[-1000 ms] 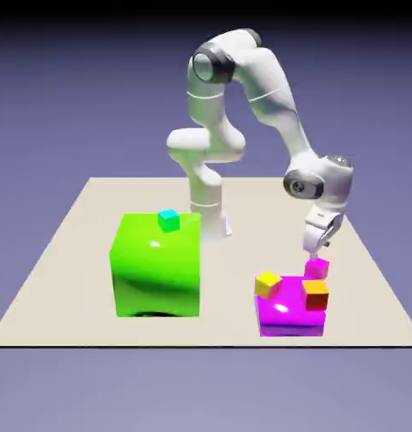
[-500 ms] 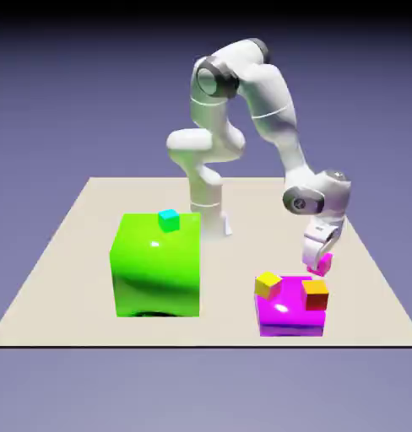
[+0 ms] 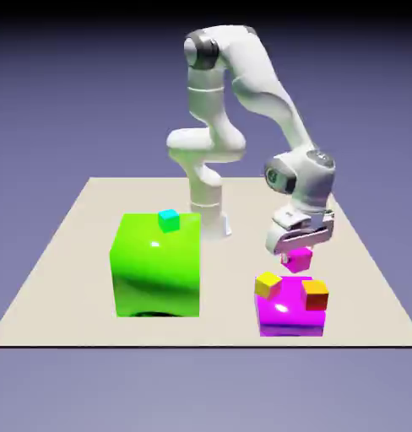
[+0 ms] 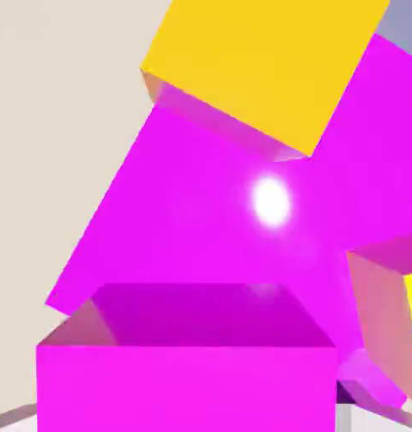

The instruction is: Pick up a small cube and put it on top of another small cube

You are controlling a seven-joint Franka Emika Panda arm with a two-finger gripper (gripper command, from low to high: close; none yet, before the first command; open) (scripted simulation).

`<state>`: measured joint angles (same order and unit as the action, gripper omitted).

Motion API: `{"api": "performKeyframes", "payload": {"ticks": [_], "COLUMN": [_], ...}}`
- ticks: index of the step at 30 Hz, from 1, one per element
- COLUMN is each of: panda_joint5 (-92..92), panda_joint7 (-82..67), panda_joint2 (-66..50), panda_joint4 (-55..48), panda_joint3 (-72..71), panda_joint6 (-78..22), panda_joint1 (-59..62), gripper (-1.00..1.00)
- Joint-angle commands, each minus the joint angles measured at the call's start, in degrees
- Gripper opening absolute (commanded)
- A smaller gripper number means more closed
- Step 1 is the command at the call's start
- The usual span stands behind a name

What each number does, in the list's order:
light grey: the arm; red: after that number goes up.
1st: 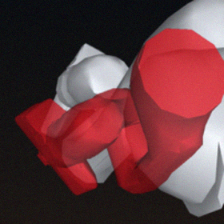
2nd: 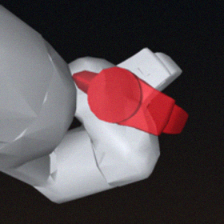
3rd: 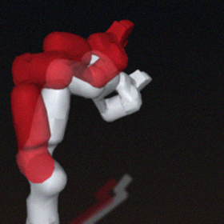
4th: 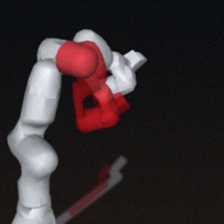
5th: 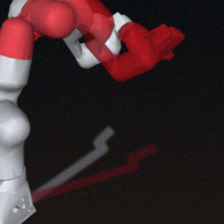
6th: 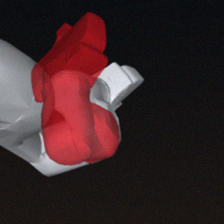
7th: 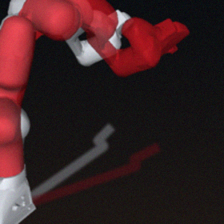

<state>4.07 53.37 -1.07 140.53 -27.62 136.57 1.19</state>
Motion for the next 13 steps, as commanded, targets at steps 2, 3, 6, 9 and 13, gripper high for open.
{"api": "performKeyframes", "payload": {"ticks": [2, 3, 6, 9, 13], "panda_joint5": [-3.41, -5.20, -5.17, -2.30, -2.93], "panda_joint7": [-1.31, -2.03, -1.70, 0.39, -0.07], "panda_joint2": [2.40, 3.59, 2.29, -3.48, -2.22], "panda_joint4": [-1.31, -1.96, -1.62, 0.41, -0.03], "panda_joint3": [4.25, 6.33, 7.64, 8.32, 8.17], "panda_joint6": [-2.69, -4.03, -2.24, 5.23, 3.60], "panda_joint1": [-0.90, -1.01, -1.27, -1.86, -1.73], "gripper": [-1.00, -1.00, -1.00, -1.00, 1.00]}}
